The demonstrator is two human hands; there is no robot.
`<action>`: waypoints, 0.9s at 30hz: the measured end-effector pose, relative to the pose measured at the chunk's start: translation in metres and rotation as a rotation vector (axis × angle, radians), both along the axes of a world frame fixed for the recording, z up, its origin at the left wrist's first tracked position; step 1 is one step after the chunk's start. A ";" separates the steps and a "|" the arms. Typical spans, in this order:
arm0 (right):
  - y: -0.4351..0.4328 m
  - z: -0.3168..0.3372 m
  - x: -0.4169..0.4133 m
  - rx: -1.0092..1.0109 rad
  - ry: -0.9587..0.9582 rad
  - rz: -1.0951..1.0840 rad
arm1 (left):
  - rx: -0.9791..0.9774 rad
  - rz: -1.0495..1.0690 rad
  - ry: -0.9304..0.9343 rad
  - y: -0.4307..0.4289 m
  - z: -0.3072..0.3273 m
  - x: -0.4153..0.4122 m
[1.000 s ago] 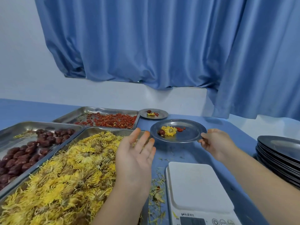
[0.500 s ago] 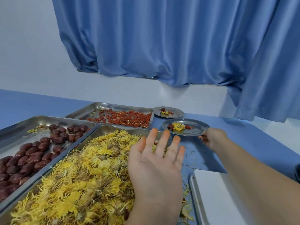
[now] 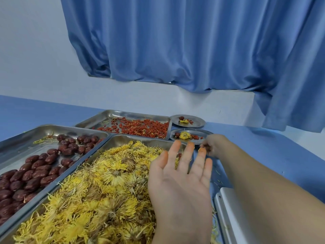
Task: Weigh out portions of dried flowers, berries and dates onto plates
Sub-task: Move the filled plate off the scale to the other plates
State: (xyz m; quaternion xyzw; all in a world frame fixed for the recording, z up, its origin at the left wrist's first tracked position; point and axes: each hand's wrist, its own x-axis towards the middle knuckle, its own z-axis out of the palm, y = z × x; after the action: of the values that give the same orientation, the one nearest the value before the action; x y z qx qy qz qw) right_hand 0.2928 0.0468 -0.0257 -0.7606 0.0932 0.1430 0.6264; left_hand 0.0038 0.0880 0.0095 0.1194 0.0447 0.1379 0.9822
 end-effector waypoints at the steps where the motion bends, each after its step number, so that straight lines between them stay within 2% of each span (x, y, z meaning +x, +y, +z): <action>1: 0.002 0.001 -0.001 -0.023 0.009 0.016 | -0.002 0.001 -0.003 0.000 0.000 0.000; 5: -0.002 0.002 -0.008 -0.152 -0.002 0.073 | -0.016 0.002 -0.005 -0.001 0.001 0.001; 9: -0.010 0.008 -0.022 -0.166 0.032 0.205 | -0.004 0.009 -0.018 -0.003 -0.001 0.002; 13: -0.022 0.030 -0.055 -0.241 -0.044 0.295 | 0.030 0.027 -0.040 -0.004 -0.005 0.003; 19: -0.070 0.082 -0.126 -0.366 -0.297 0.408 | 0.192 -0.018 -0.028 -0.011 -0.005 0.002; 27: -0.191 0.131 -0.200 -0.548 -0.673 0.322 | 0.366 -0.199 -0.025 -0.041 -0.005 -0.003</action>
State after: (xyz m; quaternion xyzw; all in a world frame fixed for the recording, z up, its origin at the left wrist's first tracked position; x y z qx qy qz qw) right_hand 0.0925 -0.1441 0.1053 -0.9071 -0.2003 -0.0464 0.3673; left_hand 0.0012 0.0474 0.0045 0.2981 -0.0053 0.0476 0.9533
